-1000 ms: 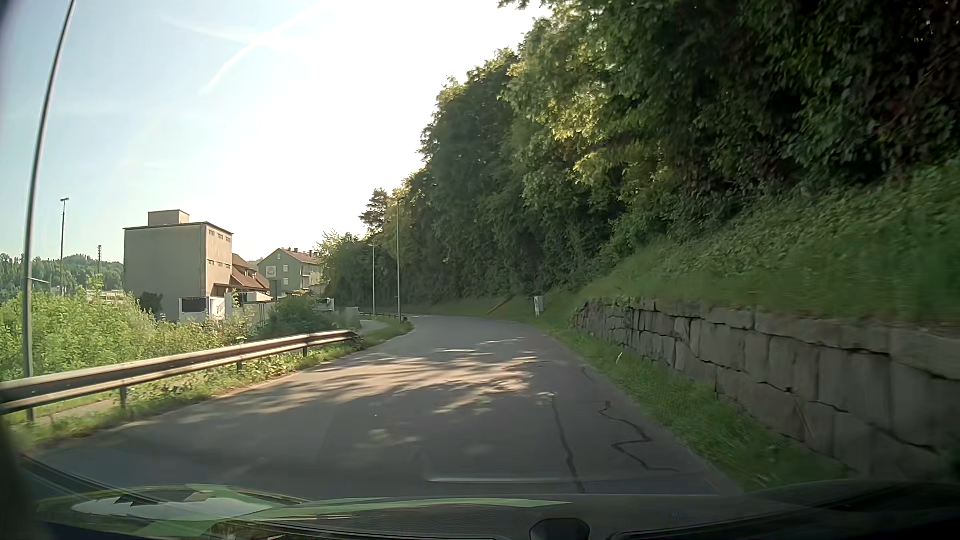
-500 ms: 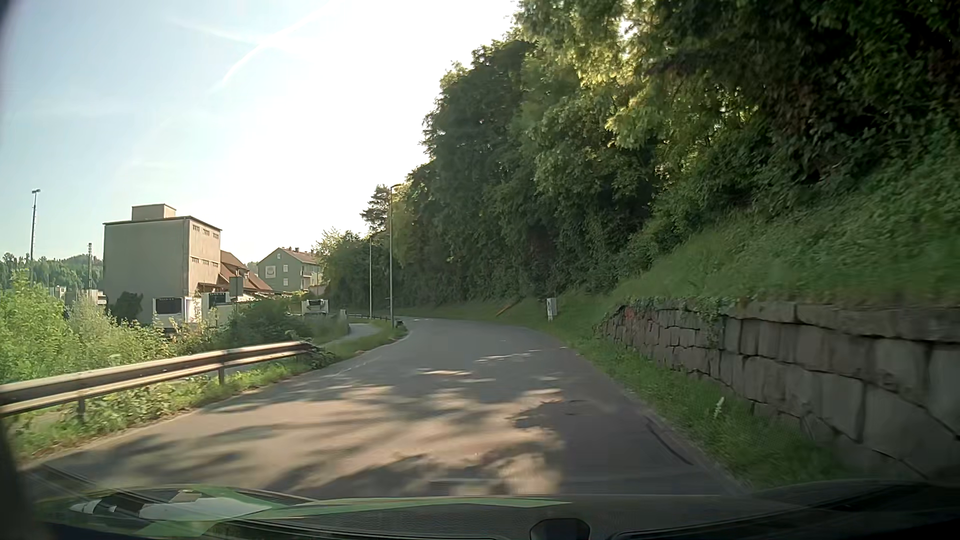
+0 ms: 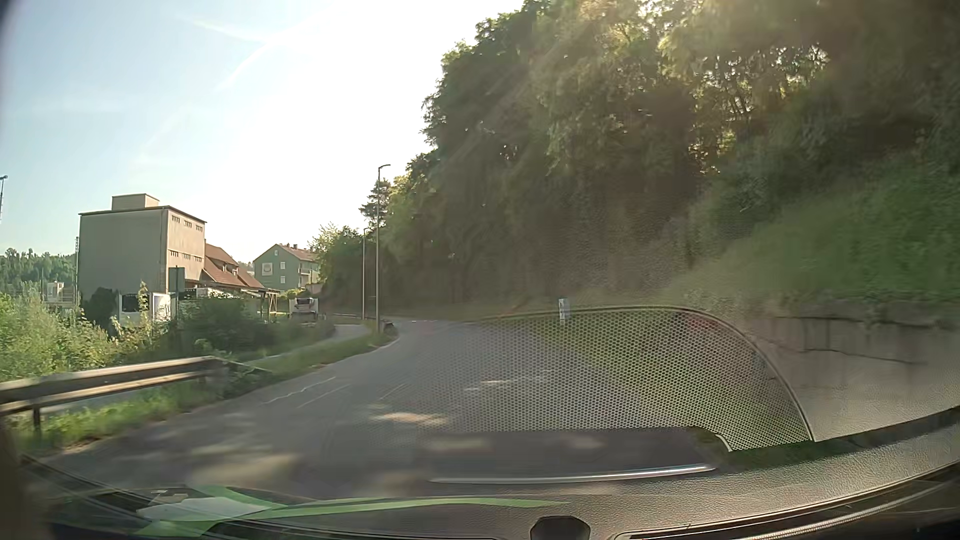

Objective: Follow the waypoints while adhering to traffic rules and regulations

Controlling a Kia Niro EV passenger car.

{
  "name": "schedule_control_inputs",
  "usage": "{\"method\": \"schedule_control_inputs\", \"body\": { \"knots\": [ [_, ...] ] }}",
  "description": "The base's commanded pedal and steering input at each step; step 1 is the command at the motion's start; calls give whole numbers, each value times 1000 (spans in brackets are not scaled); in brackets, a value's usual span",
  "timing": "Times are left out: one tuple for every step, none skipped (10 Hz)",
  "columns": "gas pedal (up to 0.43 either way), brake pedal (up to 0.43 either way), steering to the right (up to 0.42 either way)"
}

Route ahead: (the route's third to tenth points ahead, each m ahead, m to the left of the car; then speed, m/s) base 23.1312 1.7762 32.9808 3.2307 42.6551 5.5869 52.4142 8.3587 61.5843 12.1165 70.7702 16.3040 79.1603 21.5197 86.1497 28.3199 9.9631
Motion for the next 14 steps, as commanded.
{"method": "schedule_control_inputs", "body": {
  "knots": [
    [0, 0, -11],
    [0, 0, -11],
    [0, 0, -12],
    [0, 0, -15],
    [0, 0, -16],
    [8, 0, -16],
    [20, 0, -16],
    [20, 0, -16],
    [20, 0, -16],
    [20, 0, -16],
    [20, 0, -16],
    [28, 0, -16],
    [28, 0, -18],
    [39, 0, -19]
  ]
}}
